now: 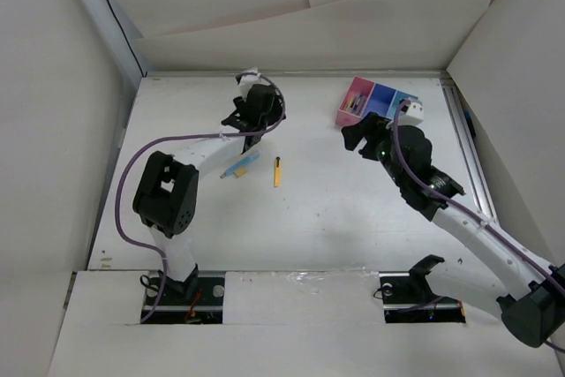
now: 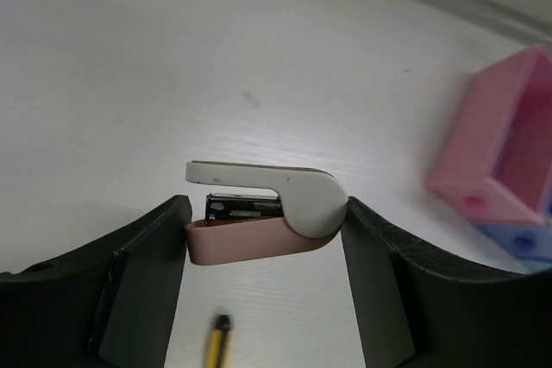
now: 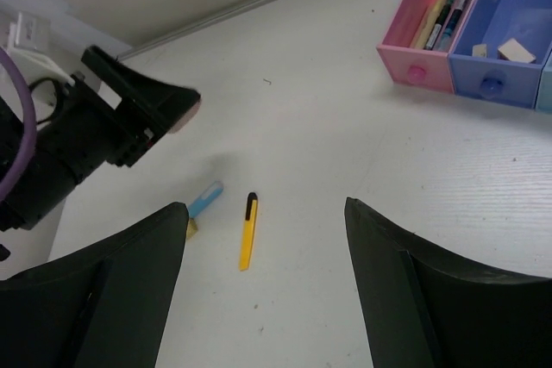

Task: Sort the stationery into containers
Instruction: Pick up the stationery from the center of the board, then place the stationery in the storage box.

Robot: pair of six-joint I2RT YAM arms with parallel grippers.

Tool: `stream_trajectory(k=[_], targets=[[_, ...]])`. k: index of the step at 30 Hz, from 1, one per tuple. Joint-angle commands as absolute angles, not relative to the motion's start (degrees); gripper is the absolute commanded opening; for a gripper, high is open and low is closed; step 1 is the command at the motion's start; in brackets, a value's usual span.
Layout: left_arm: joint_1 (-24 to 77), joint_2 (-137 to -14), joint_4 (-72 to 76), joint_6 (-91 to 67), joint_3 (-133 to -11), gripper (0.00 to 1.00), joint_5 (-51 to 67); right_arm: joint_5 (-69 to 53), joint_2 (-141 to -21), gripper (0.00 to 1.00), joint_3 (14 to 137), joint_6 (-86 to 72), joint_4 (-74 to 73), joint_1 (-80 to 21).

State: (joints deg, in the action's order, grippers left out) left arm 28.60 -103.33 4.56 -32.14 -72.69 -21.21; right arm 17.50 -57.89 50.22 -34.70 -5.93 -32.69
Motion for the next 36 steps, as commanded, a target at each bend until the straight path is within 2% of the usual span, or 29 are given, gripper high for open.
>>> stream_trajectory(k=[1, 8, 10, 14, 19, 26, 36], targets=[[32.59, -105.54, 5.89, -30.85, -82.84, 0.35, -15.13, 19.34, -54.67, 0.79, 52.91, -34.98, -5.8, -32.17], [40.68, -120.74, 3.96, -29.53, -107.78, 0.35, -9.07, 20.39, -52.12, 0.79, 56.34, -34.98, -9.23, -32.17], [41.83, -126.17, 3.43, -29.53, -116.75, 0.35, -7.04, 20.39, -51.51, 0.79, 56.95, -34.98, -9.76, -31.64], [42.45, -133.66, 4.47, -31.28, -126.97, 0.35, -2.65, 20.39, -50.89, 0.79, 58.0, -34.98, -10.81, -31.64], [42.45, -139.12, 12.11, -35.5, -131.22, 0.35, 4.2, 20.39, -50.27, 0.79, 58.01, -34.98, -10.81, -31.64], [42.98, -148.17, 19.16, -39.55, -138.86, 0.35, 7.47, 20.39, -49.75, 0.79, 58.01, -34.98, -10.81, -31.64], [43.51, -151.26, 23.82, -40.26, -138.87, 0.4, 9.76, 20.39, -49.75, 0.79, 58.01, -34.98, -10.28, -31.64]])
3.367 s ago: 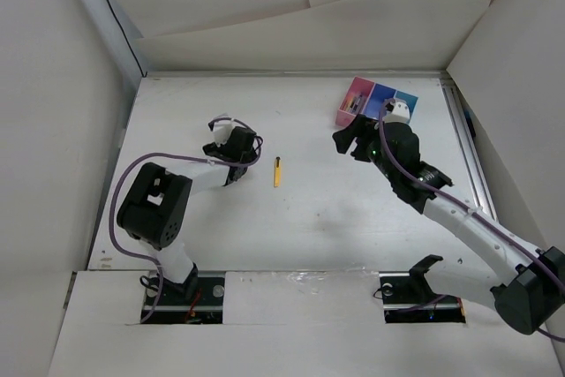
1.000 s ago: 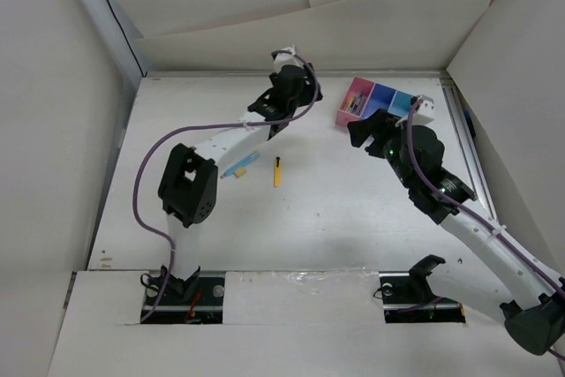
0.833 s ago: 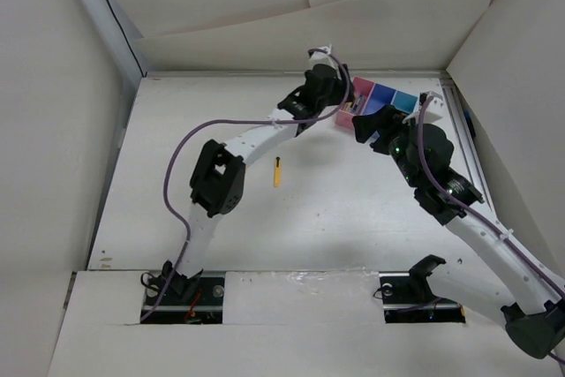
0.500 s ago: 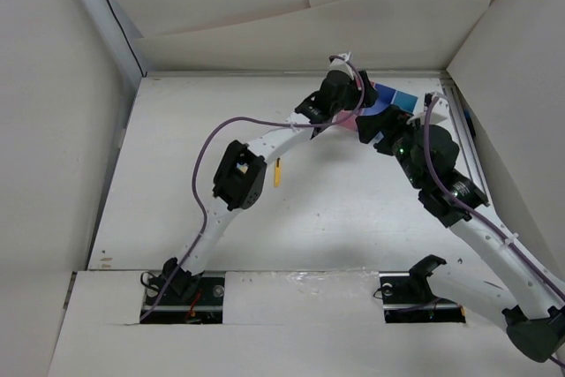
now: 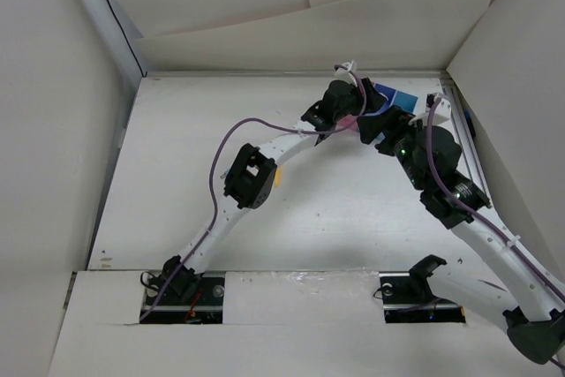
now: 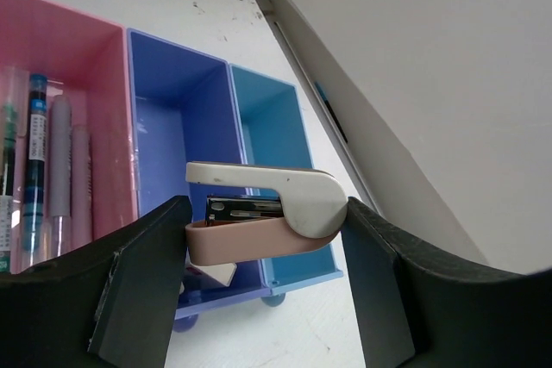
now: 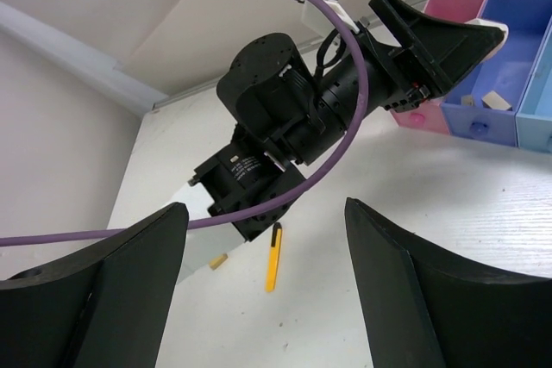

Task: Sort the stationery into containers
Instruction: Place the stationery in the storage box.

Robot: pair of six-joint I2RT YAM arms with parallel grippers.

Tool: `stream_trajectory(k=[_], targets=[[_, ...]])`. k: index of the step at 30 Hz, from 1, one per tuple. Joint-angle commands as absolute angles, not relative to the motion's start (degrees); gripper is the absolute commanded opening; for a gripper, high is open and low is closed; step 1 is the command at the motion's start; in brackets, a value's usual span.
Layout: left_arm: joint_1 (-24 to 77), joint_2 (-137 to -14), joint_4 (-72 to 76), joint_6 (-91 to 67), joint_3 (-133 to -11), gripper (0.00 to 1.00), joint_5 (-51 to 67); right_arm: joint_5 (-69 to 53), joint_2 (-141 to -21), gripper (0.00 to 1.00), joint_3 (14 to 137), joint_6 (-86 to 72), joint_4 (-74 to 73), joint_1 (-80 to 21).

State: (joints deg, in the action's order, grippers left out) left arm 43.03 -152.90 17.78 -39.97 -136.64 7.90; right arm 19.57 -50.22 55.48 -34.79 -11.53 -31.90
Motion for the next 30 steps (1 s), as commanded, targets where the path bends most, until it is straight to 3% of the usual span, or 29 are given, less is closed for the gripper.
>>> stream_trajectory(k=[1, 8, 30], targets=[[44.2, -151.26, 23.82, -39.47, -138.87, 0.43, 9.76, 20.39, -49.75, 0.79, 58.01, -34.98, -10.28, -31.64], [44.82, -151.26, 22.68, -37.53, -138.87, 0.54, 8.71, 19.86, -50.27, 0.79, 58.01, -34.98, -9.76, -31.64], [44.82, -151.79, 22.68, -37.53, -138.34, 0.68, 8.09, 20.92, -46.85, 0.79, 56.95, -34.98, -10.81, -31.64]])
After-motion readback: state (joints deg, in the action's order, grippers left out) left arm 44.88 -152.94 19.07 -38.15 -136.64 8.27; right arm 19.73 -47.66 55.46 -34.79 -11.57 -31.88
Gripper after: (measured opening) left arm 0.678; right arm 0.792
